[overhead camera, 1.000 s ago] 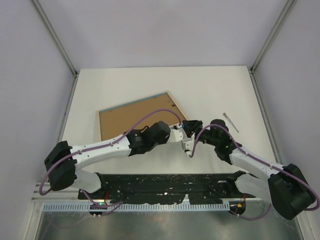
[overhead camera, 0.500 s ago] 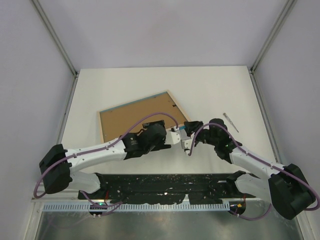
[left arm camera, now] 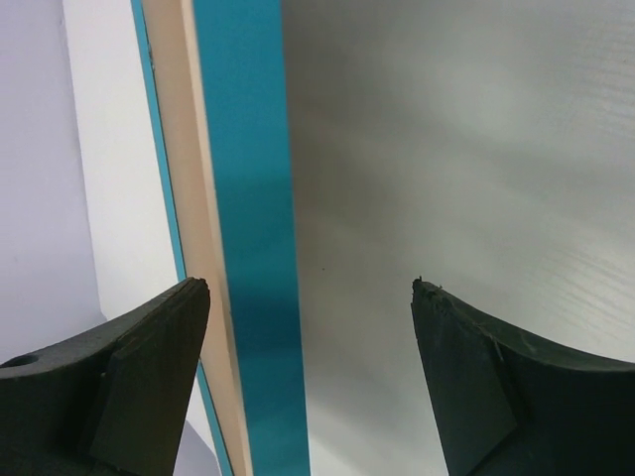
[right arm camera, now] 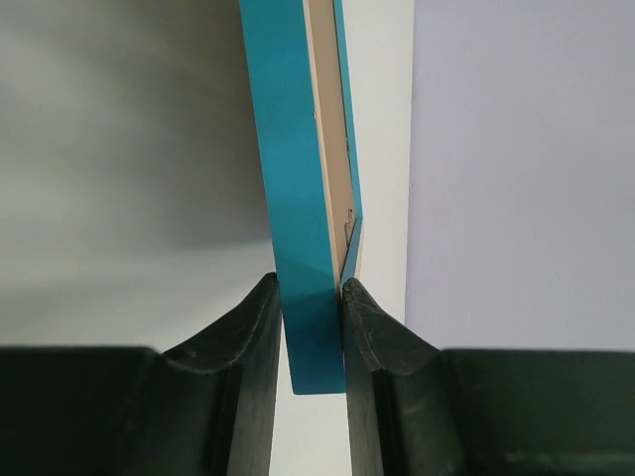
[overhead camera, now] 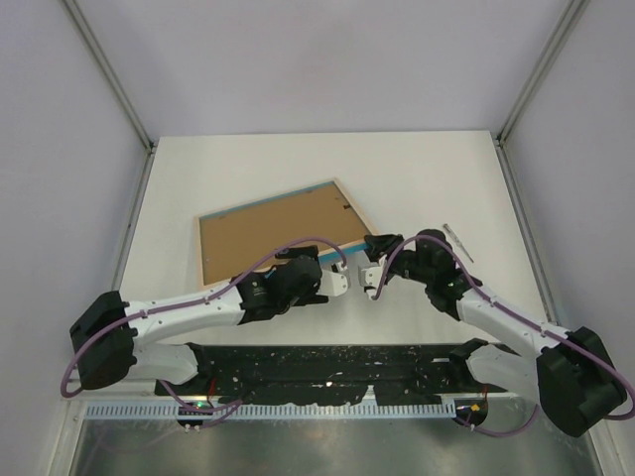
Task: Take the photo out of the frame
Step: Turn over the photo frame at the center of the board.
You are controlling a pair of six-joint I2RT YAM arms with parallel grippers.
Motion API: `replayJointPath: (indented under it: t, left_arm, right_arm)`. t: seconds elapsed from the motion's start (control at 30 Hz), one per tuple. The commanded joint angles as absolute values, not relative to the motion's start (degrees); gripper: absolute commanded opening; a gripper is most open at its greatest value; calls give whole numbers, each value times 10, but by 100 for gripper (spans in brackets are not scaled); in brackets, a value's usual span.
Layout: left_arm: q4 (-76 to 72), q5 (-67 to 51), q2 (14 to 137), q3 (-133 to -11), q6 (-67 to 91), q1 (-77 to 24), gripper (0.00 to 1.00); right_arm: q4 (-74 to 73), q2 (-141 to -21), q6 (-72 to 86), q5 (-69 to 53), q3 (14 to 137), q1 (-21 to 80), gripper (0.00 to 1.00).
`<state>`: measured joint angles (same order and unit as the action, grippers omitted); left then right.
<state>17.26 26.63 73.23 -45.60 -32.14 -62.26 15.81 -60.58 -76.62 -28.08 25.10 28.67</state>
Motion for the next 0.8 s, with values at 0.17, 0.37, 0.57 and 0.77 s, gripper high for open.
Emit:
replayJointPath:
  t: [0.17, 0.37, 0.57, 0.77]
  left_arm:
    - [154, 322, 758, -448, -374, -616, 81]
    - [190, 344, 772, -474, -383, -613, 65]
    - [291, 364, 817, -533, -364, -614, 58]
    - [338, 385, 854, -561, -346, -613, 51]
  right_arm:
    - [158, -580, -701, -283, 303, 284, 8]
    - [153, -578, -690, -287, 307, 284, 8]
    - [150, -577, -686, -287, 310, 283, 8]
    - [144, -573, -679, -287, 314, 284, 8]
